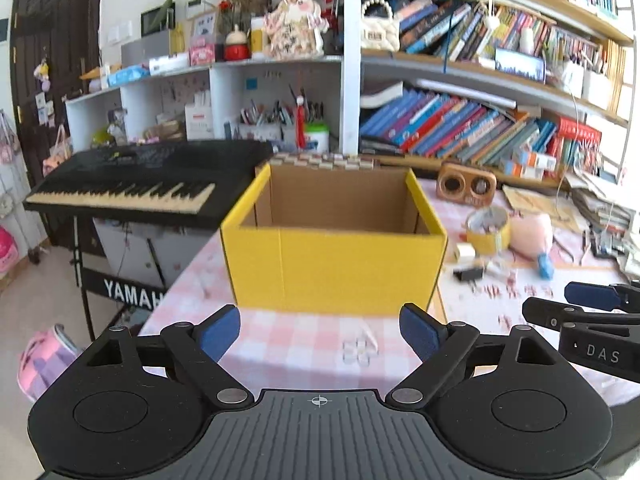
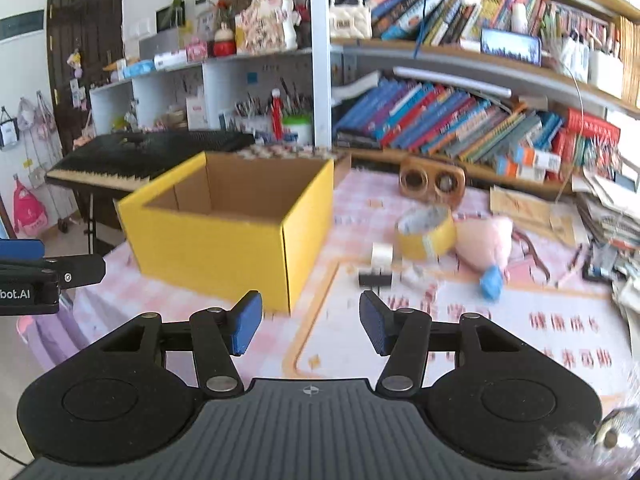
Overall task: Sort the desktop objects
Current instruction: 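Withdraw both grippers from the box back toward the remaining objects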
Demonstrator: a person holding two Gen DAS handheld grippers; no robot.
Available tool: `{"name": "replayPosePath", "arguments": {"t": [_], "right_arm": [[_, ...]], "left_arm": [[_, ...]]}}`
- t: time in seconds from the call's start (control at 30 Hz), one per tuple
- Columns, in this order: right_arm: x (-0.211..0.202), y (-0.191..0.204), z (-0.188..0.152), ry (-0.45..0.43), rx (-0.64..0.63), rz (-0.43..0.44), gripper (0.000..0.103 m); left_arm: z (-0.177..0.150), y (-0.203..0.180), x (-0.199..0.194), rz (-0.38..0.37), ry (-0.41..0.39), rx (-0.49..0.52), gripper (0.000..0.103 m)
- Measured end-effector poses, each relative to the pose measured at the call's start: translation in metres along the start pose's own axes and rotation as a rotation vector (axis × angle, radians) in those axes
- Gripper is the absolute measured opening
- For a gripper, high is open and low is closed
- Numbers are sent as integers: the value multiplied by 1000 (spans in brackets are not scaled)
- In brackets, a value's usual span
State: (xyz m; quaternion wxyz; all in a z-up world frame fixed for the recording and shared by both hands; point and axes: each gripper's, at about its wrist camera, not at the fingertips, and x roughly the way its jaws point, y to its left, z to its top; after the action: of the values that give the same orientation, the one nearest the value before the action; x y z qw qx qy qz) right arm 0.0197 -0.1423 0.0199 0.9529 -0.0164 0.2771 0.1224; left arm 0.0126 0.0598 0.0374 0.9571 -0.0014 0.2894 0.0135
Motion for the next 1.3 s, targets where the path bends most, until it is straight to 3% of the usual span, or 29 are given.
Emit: {"name": "replayPosePath", "arguments": {"t": [0.5, 0.63, 1.3], "right_arm": [[-12, 8, -36, 108, -13, -7, 58], [-14, 6, -42, 124, -21, -3, 65], [-22, -62, -57, 172, 104, -162, 72]], "left_arm": [[-43, -7, -2, 1, 109, 0, 89], [-44, -8, 3, 2, 126, -9, 89], [-35, -84, 36, -184, 185, 138, 89]]}}
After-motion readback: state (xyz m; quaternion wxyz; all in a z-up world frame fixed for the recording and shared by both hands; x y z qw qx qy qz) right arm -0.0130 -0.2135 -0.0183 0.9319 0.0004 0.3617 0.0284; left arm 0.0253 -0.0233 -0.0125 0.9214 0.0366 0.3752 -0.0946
